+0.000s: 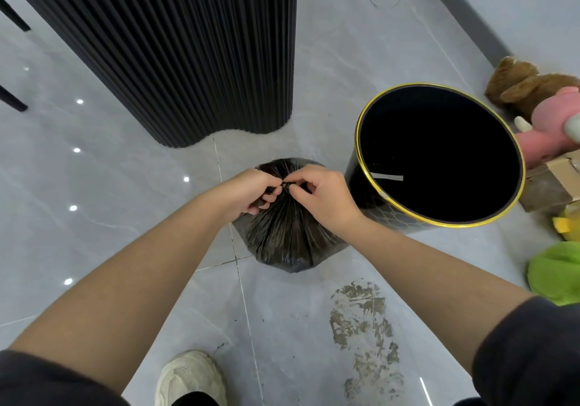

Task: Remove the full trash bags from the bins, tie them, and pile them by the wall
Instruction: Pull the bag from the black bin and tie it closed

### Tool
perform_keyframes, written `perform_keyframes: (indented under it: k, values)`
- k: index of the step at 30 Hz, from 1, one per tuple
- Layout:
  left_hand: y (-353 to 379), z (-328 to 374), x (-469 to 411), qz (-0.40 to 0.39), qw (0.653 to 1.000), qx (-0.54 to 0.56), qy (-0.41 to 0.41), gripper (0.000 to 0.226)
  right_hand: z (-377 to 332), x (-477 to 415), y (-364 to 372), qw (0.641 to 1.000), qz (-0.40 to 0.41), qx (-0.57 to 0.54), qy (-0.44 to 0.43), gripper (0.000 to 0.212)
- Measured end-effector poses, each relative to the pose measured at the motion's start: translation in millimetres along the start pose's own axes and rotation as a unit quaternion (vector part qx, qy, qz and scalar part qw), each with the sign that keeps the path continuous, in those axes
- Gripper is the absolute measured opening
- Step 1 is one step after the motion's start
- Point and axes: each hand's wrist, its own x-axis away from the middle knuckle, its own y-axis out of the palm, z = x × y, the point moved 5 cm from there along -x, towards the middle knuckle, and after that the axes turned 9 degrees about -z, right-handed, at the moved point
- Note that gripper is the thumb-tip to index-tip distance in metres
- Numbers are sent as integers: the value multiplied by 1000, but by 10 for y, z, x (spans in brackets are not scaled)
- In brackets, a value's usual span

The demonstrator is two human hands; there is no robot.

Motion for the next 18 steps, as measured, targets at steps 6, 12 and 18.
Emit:
perform_keyframes:
  k: [6, 12, 18]
  values:
    - [-143, -52, 237, 354, 907, -104, 203, 9, 104, -58, 40, 994, 37, -50, 86, 9]
    - [132, -142, 219, 331, 883, -188, 276, 8, 112, -69, 89, 983, 70, -96, 143, 10]
    - [76, -78, 116, 326, 894, -158, 262, 12, 115, -38, 138, 969, 93, -143, 180, 8]
